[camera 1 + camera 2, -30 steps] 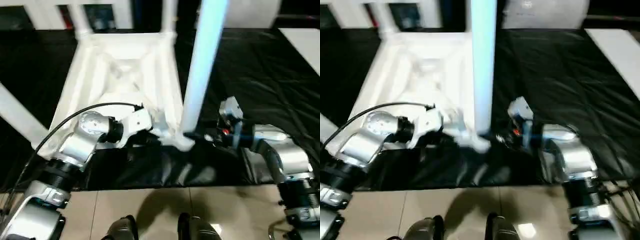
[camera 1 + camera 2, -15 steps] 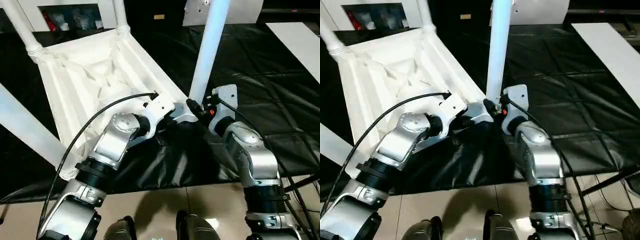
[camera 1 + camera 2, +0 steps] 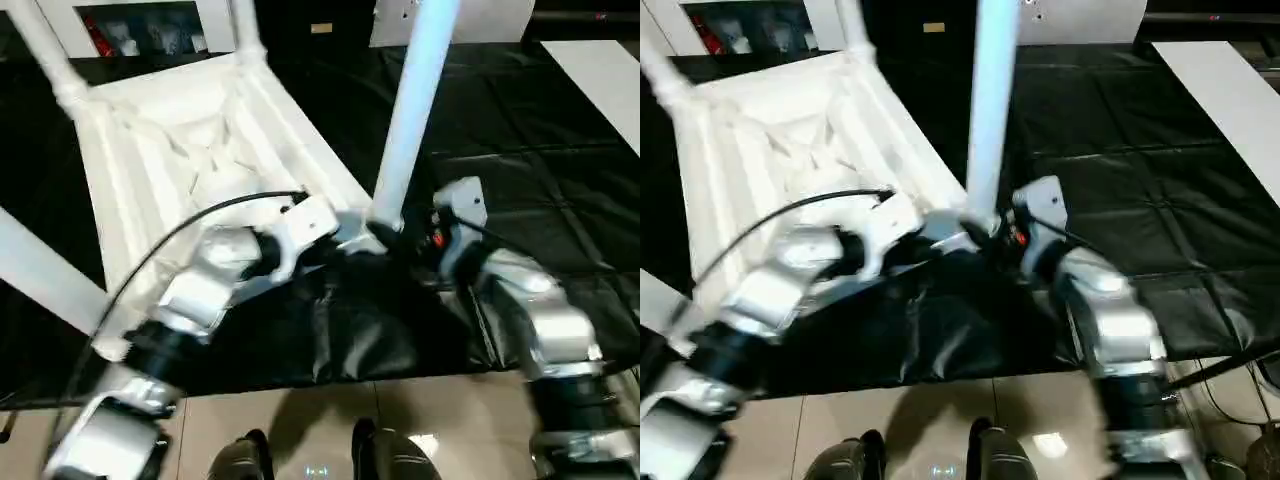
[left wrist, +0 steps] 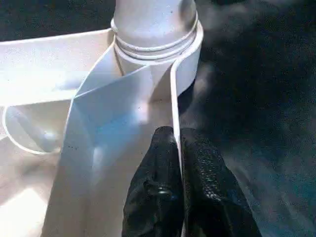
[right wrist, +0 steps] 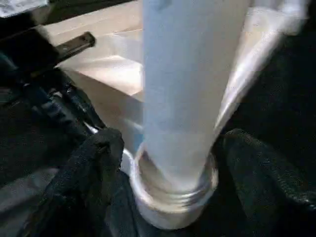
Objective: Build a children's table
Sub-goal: Rotate leg to tighten
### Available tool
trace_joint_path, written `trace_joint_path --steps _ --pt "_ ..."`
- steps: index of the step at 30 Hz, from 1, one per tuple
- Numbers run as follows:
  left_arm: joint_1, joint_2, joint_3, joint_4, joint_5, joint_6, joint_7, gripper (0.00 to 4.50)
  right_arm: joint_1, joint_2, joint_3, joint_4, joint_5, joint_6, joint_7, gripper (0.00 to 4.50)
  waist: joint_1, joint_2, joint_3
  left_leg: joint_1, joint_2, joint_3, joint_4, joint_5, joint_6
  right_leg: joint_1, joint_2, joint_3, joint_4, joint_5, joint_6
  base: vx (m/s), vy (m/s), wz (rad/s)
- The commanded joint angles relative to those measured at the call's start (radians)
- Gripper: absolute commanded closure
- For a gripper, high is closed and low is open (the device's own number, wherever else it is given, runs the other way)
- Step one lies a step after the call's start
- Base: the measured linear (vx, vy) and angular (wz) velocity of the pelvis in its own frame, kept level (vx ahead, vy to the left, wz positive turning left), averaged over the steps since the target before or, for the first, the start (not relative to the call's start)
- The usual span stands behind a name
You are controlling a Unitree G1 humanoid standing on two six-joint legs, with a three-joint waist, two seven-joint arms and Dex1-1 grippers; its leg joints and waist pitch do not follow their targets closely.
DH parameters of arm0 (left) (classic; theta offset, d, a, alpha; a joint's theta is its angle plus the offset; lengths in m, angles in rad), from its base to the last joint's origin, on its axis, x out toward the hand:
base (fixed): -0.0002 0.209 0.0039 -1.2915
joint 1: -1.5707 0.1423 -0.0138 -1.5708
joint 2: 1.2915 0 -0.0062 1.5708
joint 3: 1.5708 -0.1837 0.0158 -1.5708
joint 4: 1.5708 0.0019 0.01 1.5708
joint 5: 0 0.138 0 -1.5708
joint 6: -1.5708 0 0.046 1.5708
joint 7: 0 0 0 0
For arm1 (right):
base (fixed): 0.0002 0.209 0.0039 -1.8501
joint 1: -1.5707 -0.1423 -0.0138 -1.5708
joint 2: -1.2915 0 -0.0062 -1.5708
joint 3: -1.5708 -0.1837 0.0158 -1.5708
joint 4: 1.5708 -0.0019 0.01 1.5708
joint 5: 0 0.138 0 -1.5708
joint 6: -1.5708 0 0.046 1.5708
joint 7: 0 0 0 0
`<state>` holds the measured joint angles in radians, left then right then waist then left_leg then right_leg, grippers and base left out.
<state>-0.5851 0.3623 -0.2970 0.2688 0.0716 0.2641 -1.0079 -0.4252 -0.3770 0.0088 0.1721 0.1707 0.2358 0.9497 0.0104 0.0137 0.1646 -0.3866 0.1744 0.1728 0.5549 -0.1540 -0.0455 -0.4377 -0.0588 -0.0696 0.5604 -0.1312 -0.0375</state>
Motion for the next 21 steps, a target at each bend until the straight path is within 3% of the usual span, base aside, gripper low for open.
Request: trace_joint_path --steps 1,4,9,10,12,21 --pt "0.018 0.028 -0.056 -0.020 -0.007 -0.046 -0.083 4.50 -0.012 -0.034 0.027 0.022 0.029 -0.042 0.121 0.94 0.004 -0.005 -0.075 0.017 0.047 -0.012 -0.048 -0.199 0.135 0.071 -0.079 0.049 -0.061 -0.300 -0.208 0.000 0.000 0.00" --pt "0.032 0.087 -0.071 -0.006 -0.024 -0.145 -0.183 4.50 -0.046 -0.087 0.042 0.094 0.043 -0.097 0.241 0.94 0.013 -0.006 -0.077 0.017 0.050 -0.012 -0.048 -0.185 0.139 0.071 -0.080 0.051 -0.059 -0.291 -0.214 0.000 0.000 0.00" --pt "0.036 0.106 -0.065 0.002 -0.052 -0.186 -0.242 4.50 -0.080 -0.099 0.046 0.158 0.059 -0.121 0.301 0.94 0.027 -0.005 -0.080 0.019 0.054 -0.007 -0.046 -0.159 0.144 0.069 -0.077 0.051 -0.050 -0.242 -0.239 0.000 0.000 0.00" --pt "0.039 0.124 -0.070 0.000 -0.067 -0.205 -0.288 4.50 -0.098 -0.103 0.051 0.187 0.074 -0.124 0.354 1.21 0.029 -0.005 -0.083 0.019 0.054 -0.008 -0.045 -0.150 0.146 0.071 -0.078 0.050 -0.046 -0.228 -0.244 0.000 0.000 0.00" --pt "0.035 0.144 -0.083 0.005 -0.076 -0.224 -0.325 4.50 -0.119 -0.108 0.067 0.221 0.084 -0.136 0.410 1.21 0.029 -0.009 -0.082 0.017 0.053 -0.007 -0.044 -0.152 0.150 0.071 -0.078 0.049 -0.046 -0.229 -0.249 0.000 0.000 0.00" --pt "0.005 0.146 -0.105 0.042 -0.068 -0.280 -0.370 4.50 -0.158 -0.086 0.116 0.269 0.092 -0.143 0.509 1.93 0.034 -0.008 -0.083 0.018 0.054 -0.007 -0.044 -0.147 0.145 0.071 -0.078 0.050 -0.045 -0.245 -0.244 0.000 0.000 0.00"
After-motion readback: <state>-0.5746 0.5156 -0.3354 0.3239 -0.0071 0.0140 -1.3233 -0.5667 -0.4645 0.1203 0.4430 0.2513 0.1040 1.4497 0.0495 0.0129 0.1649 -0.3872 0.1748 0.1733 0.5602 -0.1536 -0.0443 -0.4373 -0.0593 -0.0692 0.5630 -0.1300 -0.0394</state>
